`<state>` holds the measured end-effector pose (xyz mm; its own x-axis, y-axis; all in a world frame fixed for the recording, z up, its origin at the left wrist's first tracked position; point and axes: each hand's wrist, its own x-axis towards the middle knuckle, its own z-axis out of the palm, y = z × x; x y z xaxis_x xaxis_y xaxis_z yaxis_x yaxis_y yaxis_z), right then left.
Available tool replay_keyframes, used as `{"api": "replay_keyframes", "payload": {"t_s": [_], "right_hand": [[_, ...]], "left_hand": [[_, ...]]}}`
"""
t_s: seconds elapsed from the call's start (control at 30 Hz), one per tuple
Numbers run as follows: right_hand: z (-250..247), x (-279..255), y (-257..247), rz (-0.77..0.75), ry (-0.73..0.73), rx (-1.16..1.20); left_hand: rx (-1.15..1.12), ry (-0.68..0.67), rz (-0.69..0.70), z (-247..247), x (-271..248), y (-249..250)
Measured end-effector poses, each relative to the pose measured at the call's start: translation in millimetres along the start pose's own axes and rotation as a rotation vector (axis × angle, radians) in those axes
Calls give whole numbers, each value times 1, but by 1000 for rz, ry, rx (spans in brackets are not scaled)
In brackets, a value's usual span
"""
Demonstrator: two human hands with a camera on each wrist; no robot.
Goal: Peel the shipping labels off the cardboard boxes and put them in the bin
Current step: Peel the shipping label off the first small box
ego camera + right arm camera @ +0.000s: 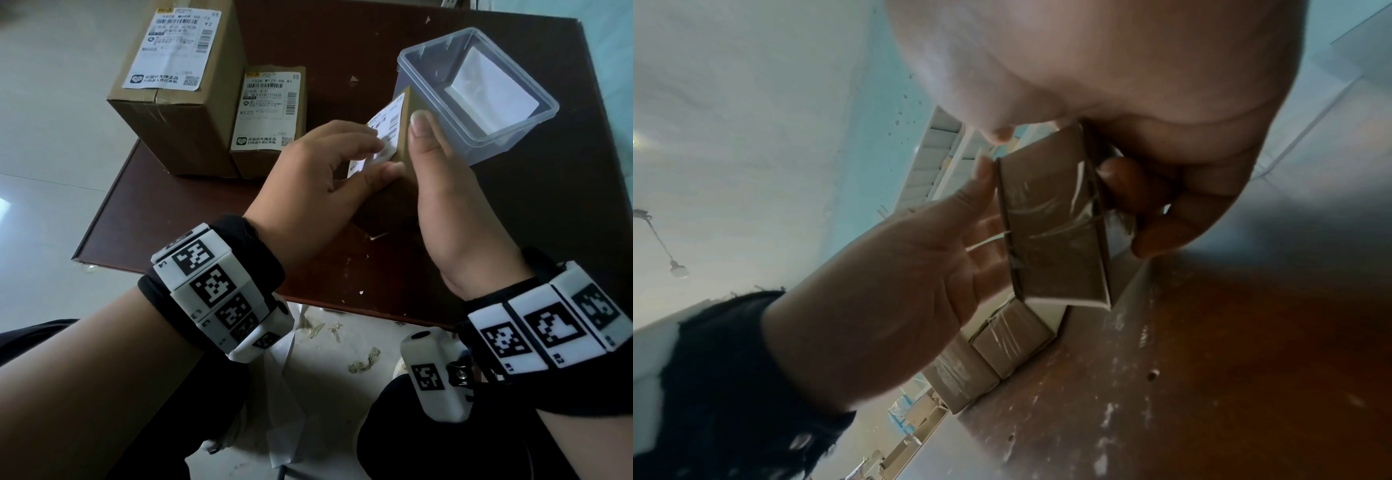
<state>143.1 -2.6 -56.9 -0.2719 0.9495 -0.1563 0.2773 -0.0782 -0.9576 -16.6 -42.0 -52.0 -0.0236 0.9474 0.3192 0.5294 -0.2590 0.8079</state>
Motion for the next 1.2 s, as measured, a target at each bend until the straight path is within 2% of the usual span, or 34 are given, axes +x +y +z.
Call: {"api": "replay_keyframes", "payload": {"t_s": [0.57, 0.83, 1.2], "right_hand": [[-2, -2, 2, -8, 18, -72], [-2, -10, -6, 42, 14, -68], [-1, -8, -3, 7, 4, -63]], "left_hand": [[13, 48, 9, 4, 0, -4], [-41, 55, -25, 5, -4, -2], [-18, 112, -20, 1, -6, 4]]}}
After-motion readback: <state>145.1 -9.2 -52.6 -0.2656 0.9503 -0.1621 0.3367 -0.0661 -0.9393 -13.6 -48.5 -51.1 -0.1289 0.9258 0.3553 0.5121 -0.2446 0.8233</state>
